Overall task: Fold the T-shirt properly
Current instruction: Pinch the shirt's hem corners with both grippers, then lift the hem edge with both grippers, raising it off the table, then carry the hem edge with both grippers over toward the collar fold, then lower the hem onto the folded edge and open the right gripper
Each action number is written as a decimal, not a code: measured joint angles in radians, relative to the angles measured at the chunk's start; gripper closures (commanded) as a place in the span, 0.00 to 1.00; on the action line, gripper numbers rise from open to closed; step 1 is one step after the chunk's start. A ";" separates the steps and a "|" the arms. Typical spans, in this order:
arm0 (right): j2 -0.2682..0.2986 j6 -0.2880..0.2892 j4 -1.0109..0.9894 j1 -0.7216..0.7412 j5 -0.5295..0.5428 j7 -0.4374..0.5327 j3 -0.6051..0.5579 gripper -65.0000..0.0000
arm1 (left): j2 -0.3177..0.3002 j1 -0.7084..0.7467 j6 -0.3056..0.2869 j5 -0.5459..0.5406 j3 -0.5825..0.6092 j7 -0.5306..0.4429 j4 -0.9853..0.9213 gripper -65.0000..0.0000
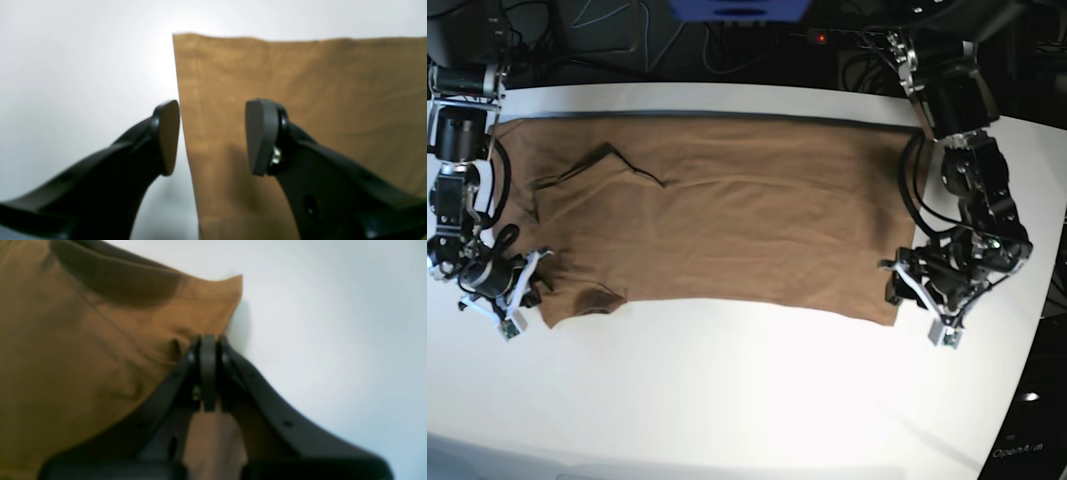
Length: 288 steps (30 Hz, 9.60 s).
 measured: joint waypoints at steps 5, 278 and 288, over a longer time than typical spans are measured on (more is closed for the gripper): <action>0.000 0.000 0.000 0.000 -0.003 -0.003 0.000 0.99 | -0.001 -0.107 0.000 -0.002 -0.001 -0.008 -0.101 0.39; -0.327 -0.001 0.789 -0.596 -0.217 -0.063 0.479 0.66 | -0.017 0.491 0.135 -0.122 -0.003 0.018 0.364 0.64; -0.344 0.004 0.733 -0.588 -0.212 -0.063 0.454 0.66 | -0.014 0.491 0.135 -0.122 -0.003 0.018 0.364 0.64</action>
